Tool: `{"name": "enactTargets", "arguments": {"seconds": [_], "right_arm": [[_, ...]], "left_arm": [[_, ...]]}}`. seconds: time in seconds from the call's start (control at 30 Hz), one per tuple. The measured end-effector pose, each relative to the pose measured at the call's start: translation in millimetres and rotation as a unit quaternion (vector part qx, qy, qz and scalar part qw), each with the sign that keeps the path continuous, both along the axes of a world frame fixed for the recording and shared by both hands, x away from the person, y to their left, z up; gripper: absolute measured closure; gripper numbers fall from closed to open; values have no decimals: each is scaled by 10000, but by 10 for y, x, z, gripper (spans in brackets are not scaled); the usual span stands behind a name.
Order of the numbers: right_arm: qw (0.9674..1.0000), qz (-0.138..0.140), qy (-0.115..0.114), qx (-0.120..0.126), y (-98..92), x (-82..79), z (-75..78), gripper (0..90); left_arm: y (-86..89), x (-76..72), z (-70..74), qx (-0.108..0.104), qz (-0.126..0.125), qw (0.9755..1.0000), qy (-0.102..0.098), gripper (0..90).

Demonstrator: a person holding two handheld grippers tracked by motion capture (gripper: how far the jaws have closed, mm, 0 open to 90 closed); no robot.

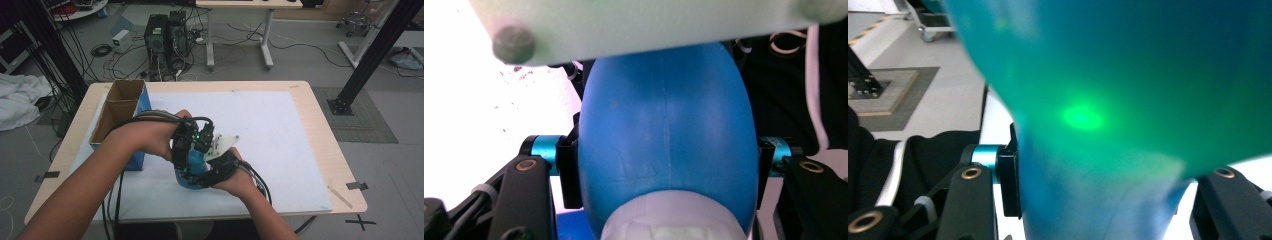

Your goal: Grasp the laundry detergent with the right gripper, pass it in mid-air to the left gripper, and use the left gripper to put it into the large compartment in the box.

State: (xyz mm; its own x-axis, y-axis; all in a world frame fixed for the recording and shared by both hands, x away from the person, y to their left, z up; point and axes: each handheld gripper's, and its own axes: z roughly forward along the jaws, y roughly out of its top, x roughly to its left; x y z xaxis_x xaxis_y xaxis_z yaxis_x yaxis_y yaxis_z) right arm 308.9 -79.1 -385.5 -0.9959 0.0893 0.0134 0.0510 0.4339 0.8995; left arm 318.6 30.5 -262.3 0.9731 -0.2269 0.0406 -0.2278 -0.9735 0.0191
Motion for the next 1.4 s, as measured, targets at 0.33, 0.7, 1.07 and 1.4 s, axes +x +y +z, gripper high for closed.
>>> {"name": "enactTargets", "arguments": {"seconds": [0.33,0.7,1.07,1.4], "right_arm": [[9995,-213,-18,-238,-83,12,30,317],[9983,-231,92,-524,-213,38,108,262],[9954,-191,199,-923,-259,88,201,220],[9884,-123,327,-1478,-233,127,255,161]], "left_arm": [[2,32,37,22,93,10000,5,386],[47,95,61,68,257,9996,39,385],[138,168,74,89,450,9989,64,384],[235,202,105,67,582,9983,77,384]]}}
